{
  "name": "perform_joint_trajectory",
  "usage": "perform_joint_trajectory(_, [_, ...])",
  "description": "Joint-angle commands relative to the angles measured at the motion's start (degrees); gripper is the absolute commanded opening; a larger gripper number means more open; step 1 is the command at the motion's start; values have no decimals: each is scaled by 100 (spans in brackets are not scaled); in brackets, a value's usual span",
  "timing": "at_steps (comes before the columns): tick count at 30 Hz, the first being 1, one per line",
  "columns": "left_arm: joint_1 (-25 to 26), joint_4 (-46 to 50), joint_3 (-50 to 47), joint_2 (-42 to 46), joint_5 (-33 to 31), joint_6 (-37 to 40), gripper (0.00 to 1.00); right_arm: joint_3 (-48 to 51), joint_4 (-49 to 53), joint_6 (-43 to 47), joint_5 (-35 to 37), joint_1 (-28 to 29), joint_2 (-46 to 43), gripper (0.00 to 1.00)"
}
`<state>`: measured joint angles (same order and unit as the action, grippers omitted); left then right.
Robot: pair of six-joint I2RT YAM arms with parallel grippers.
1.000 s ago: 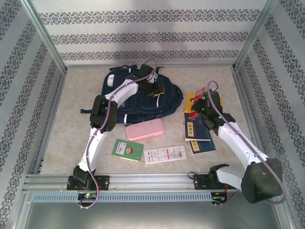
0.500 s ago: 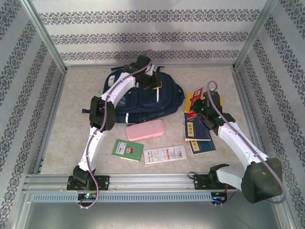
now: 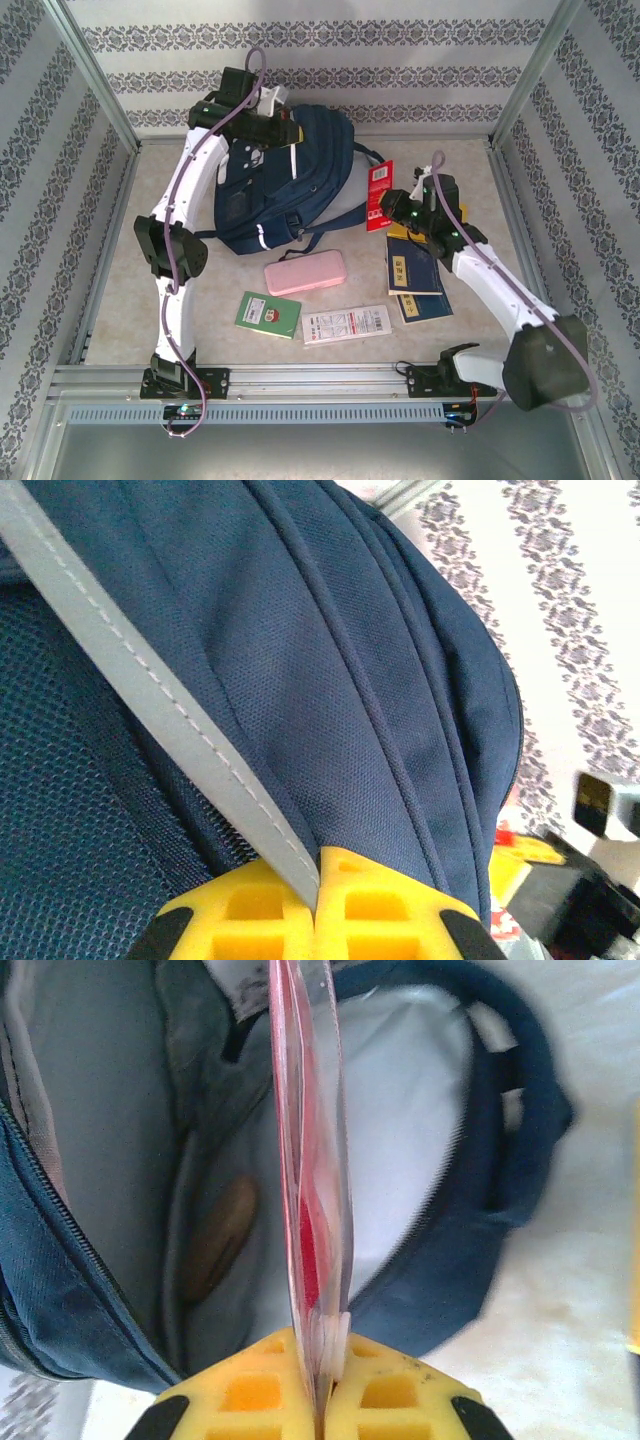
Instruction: Pack the student bag
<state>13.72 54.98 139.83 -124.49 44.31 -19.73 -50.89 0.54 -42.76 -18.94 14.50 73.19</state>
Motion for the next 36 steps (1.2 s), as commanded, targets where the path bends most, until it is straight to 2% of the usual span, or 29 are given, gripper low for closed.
perform_joint_trajectory(1, [-29, -320, 58, 361, 940, 377, 0, -334, -854, -258, -1295, 49, 463, 0])
perform_joint_trajectory(3, [-105, -344, 12, 428, 1113, 432, 0, -512, -1115, -320, -1654, 78, 708, 0])
perform_joint_trajectory(8, [-261, -631, -266, 599, 1667, 363, 0, -1007, -1029, -32, -2114, 129, 1110, 0])
perform_joint_trajectory(14, [-265, -1036, -359, 629, 2145, 103, 0, -1764, -1068, -226, -3168, 128, 2409, 0])
perform_joint_trajectory(18, [-330, -1102, -388, 712, 2181, 44, 0, -2135, -1130, -507, -3062, 200, 3051, 0])
perform_joint_trajectory(27, [-525, -1734, -665, 858, 2518, -451, 0, -3254, -700, -534, -2693, 623, 4154, 0])
perform_joint_trajectory(30, [-593, -2062, -717, 821, 2641, -735, 0, -3858, -307, -400, -2587, 832, 4611, 4])
perform_joint_trajectory(36, [-663, -2150, -701, 735, 2648, -809, 0, -4875, -7, -536, -2217, 1415, 5473, 9])
